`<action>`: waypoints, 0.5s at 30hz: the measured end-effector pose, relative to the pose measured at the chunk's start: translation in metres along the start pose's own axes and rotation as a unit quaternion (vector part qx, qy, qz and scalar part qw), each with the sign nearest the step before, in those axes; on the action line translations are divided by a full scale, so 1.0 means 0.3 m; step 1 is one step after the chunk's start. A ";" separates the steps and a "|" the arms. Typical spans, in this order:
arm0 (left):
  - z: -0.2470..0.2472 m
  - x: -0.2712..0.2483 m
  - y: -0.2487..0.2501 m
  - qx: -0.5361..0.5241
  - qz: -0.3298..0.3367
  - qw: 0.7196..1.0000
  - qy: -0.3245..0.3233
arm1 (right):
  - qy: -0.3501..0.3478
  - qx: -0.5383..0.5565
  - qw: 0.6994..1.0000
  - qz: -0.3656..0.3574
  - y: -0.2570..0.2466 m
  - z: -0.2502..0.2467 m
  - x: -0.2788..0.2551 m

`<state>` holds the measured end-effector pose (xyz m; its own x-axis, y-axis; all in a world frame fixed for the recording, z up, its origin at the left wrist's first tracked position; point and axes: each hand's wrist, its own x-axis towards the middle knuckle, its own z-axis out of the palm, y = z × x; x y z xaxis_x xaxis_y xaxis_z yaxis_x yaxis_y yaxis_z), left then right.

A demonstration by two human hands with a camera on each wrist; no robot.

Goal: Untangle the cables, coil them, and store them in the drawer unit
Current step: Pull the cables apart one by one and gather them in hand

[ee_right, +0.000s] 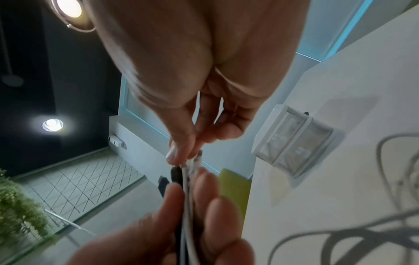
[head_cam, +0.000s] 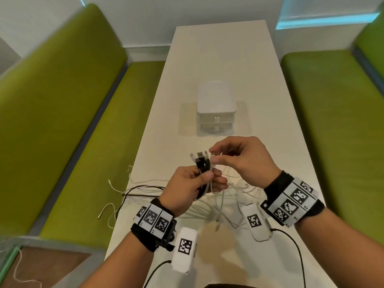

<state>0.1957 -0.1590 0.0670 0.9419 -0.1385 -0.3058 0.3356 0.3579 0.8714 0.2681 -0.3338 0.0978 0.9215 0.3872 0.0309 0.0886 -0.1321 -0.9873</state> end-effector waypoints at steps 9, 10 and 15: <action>0.029 0.018 0.025 -0.015 0.008 0.999 0.028 | 0.055 0.022 0.998 0.020 0.057 0.068 -0.031; 0.029 0.021 0.032 -0.030 0.012 0.999 0.040 | 0.043 0.060 0.996 0.046 0.064 0.076 -0.037; -0.026 0.036 0.101 -0.046 0.041 0.990 0.129 | -0.159 -0.058 0.981 0.094 0.118 0.089 -0.097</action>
<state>0.2163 -0.1425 0.0871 0.9340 0.1299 -0.3329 0.2461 0.4418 0.8627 0.2343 -0.3253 0.0578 0.7630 0.6085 -0.2180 -0.0112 -0.3247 -0.9457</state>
